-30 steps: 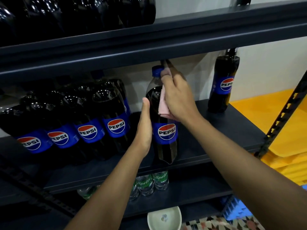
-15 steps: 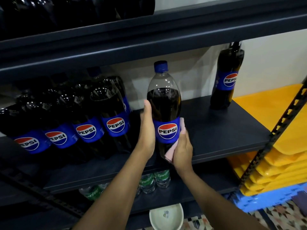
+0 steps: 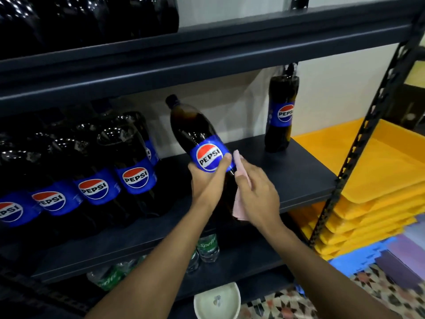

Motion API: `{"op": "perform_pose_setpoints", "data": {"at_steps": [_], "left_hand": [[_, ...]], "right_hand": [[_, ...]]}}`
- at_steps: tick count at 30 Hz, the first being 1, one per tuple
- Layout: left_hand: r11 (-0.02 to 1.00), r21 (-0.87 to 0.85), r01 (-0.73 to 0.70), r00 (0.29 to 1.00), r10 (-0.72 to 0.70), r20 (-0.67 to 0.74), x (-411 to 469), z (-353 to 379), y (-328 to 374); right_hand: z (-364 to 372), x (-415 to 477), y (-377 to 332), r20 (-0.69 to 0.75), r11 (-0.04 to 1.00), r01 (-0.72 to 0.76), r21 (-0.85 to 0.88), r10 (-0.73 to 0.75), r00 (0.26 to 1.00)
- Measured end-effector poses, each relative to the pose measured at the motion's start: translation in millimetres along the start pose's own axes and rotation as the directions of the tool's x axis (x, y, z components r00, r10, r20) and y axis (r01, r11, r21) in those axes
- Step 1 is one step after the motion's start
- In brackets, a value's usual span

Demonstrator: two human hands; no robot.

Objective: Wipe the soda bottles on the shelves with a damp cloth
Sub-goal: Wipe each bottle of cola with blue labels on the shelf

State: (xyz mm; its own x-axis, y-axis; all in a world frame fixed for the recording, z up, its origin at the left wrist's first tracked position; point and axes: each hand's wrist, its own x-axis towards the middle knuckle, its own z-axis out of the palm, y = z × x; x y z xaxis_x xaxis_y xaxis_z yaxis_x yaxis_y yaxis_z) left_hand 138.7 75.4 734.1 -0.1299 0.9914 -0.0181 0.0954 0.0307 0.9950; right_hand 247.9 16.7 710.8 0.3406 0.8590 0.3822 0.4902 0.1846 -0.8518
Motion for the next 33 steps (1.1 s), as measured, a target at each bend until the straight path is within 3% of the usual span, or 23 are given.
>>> {"op": "perform_pose_setpoints", "data": {"at_steps": [3, 7, 9, 12, 16, 18, 23, 27, 30, 33], "left_hand": [[0.941, -0.274, 0.197, 0.962, -0.132, 0.240, -1.0, 14.8, 18.2], [0.841, -0.321, 0.435, 0.803, -0.201, 0.561, -12.4, 23.8, 35.5], [0.796, -0.346, 0.497, 0.786, -0.243, 0.569, -17.7, 27.8, 40.6], [0.762, -0.365, 0.535, 0.787, -0.293, 0.544, -25.7, 32.2, 47.6], [0.759, -0.331, 0.561, 0.763, -0.319, 0.562, -29.1, 30.3, 51.1], [0.783, -0.282, 0.554, 0.755, -0.330, 0.567, -29.8, 29.4, 50.0], [0.850, -0.157, 0.503, 0.780, -0.369, 0.506, -25.2, 24.4, 40.8], [0.916, -0.117, 0.384, 0.867, -0.314, 0.388, -15.6, 21.1, 33.3], [0.969, -0.022, 0.245, 0.951, -0.236, 0.198, -8.4, 16.5, 29.6], [0.988, 0.103, 0.116, 0.989, -0.125, 0.077, -3.0, 8.3, 23.9]], "right_hand": [[-30.9, -6.3, -5.4, -0.148, 0.938, 0.320, -0.135, -0.339, 0.929], [-50.0, 1.0, -17.5, -0.278, 0.799, 0.528, -0.287, -0.597, 0.753], [-59.9, 13.0, -35.9, -0.371, 0.825, 0.497, -0.269, -0.565, 0.737], [-72.4, 30.7, -53.8, -0.485, 0.940, 0.334, -0.071, -0.325, 0.812], [-60.3, 2.9, -35.8, -0.405, 0.848, 0.441, -0.293, -0.528, 0.747], [-56.1, -5.1, -27.0, -0.422, 0.846, 0.442, -0.297, -0.532, 0.734], [-53.6, -0.7, -34.5, -0.473, 0.982, 0.164, -0.089, -0.187, 0.861], [-49.2, 6.7, -31.2, -0.386, 0.985, -0.073, 0.157, 0.129, 0.913], [-33.8, 12.1, -12.0, -0.179, 0.816, -0.282, 0.504, 0.418, 0.891], [-24.6, 13.3, 5.9, 0.154, 0.411, -0.468, 0.782, 0.600, 0.785]]}}
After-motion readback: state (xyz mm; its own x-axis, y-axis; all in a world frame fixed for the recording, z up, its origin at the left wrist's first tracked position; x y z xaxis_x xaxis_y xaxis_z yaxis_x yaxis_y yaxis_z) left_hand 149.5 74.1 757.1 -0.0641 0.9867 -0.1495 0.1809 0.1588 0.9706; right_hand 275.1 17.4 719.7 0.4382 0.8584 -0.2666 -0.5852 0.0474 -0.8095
